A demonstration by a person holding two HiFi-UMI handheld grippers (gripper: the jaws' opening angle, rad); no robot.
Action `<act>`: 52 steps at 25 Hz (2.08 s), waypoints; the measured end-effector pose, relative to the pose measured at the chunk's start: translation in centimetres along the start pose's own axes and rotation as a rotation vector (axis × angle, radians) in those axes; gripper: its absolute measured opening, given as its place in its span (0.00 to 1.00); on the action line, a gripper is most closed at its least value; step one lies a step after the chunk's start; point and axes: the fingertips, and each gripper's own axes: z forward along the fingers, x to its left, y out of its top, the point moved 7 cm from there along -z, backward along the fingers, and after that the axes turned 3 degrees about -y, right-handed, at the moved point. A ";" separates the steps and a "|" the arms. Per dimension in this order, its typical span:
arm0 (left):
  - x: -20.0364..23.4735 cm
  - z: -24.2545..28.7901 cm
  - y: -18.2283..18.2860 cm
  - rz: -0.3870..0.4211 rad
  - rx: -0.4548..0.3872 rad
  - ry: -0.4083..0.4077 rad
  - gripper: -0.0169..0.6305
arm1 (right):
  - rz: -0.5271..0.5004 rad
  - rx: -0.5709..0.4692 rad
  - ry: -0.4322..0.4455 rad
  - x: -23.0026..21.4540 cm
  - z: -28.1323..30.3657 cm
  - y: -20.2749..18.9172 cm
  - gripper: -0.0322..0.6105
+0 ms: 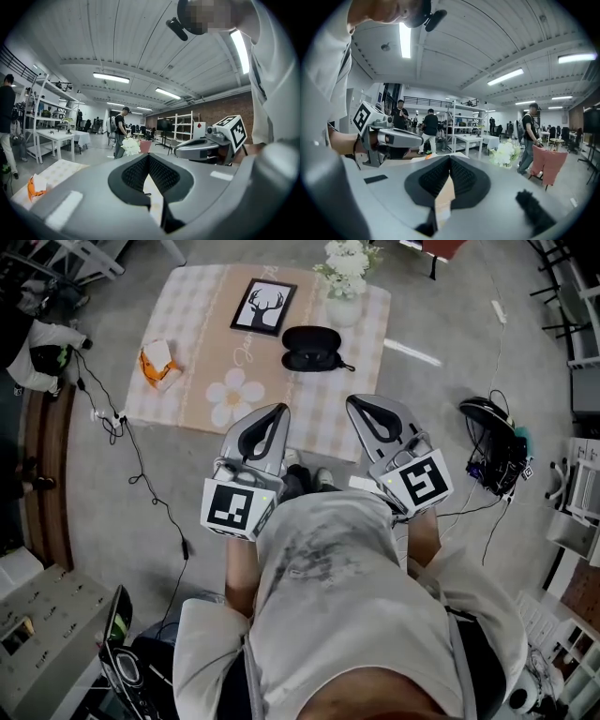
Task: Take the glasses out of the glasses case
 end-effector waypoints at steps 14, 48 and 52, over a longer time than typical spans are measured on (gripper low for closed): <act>7.1 1.2 0.0 -0.003 0.001 -0.095 0.04 | -0.001 0.057 -0.111 -0.3 6.1 0.7 0.08; 11.4 9.7 -7.9 -0.134 0.130 -0.065 0.04 | 0.017 0.229 -0.076 -7.7 13.4 -7.1 0.08; 11.9 10.5 -8.6 -0.147 0.138 -0.058 0.04 | 0.011 0.253 -0.063 -8.3 14.1 -7.8 0.08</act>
